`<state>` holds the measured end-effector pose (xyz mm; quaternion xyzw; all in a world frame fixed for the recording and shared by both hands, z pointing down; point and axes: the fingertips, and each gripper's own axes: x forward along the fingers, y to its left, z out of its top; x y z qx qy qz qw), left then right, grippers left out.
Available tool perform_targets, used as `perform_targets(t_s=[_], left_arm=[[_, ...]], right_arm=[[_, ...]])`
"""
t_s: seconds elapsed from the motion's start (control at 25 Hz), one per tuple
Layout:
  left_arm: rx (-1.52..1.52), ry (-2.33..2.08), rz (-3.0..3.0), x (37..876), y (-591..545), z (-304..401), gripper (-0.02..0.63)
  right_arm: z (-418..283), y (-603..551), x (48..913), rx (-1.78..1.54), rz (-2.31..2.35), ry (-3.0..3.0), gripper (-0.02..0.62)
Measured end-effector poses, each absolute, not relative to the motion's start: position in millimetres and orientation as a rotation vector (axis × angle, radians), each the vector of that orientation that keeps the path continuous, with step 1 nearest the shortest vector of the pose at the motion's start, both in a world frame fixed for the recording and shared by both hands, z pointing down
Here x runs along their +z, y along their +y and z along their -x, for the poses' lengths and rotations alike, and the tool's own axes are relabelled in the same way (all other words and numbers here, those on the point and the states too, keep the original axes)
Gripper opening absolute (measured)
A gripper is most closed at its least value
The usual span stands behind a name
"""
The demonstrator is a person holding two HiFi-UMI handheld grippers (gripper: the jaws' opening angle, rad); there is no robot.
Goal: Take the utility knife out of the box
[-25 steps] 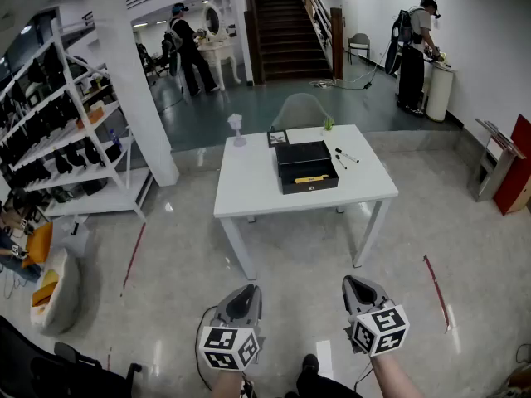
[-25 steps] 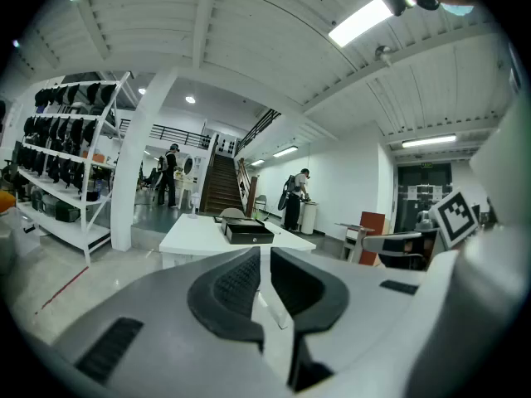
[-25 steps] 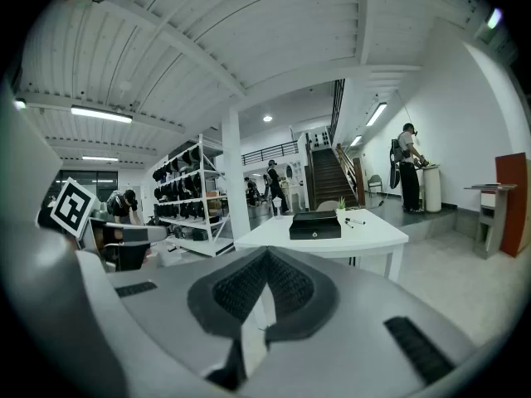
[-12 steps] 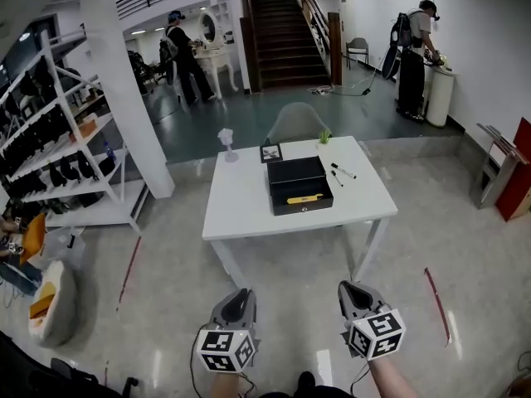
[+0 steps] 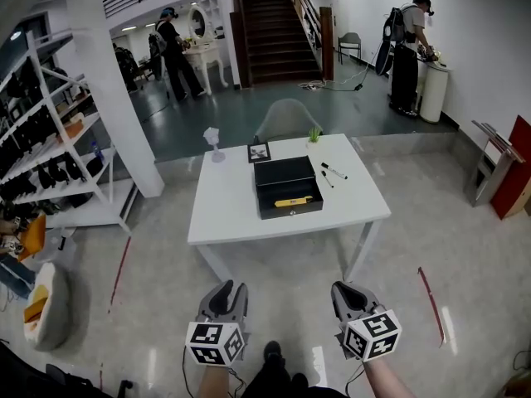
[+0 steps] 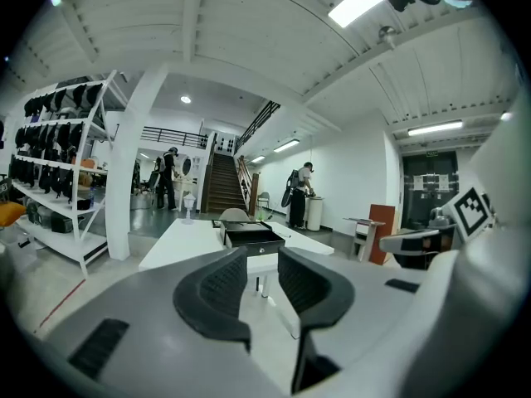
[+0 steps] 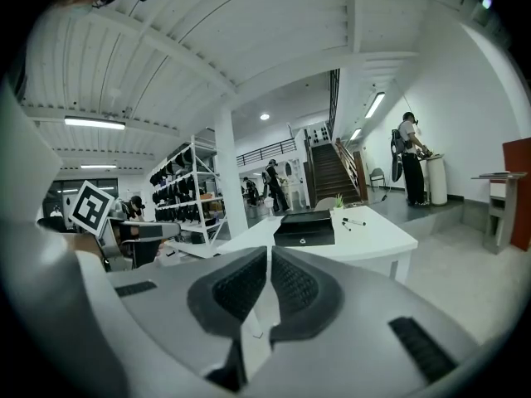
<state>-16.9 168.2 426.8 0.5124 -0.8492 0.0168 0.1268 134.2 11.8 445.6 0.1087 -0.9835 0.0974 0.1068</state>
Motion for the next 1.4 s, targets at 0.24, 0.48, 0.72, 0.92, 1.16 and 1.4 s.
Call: perform_targets(t_s=[0.24, 0.48, 0.72, 0.92, 1.16, 1.4], left_arm=[[0.030, -2.451, -1.494, 433, 140, 50, 0.110], [0.025, -2.426, -1.531, 438, 106, 101, 0.120], [0.013, -2.367, -1.604, 440, 62, 157, 0.129], [0.022, -2.313, -1.675, 439, 18, 205, 0.135], [0.046, -2.223, -1.754, 444, -26, 247, 0.135], [0.096, -2.119, -1.850, 450, -66, 272, 0.137]], right_arm=[[-113, -17, 452, 0.311, -0.364, -2.889, 0.002], [-71, -46, 456, 0.316, -0.405, -2.882, 0.002], [-17, -79, 454, 0.306, -0.462, -2.869, 0.002], [28, -112, 452, 0.313, -0.533, -2.855, 0.002], [65, -140, 451, 0.335, -0.632, -2.833, 0.002], [84, -162, 450, 0.334, -0.723, -2.810, 0.002]])
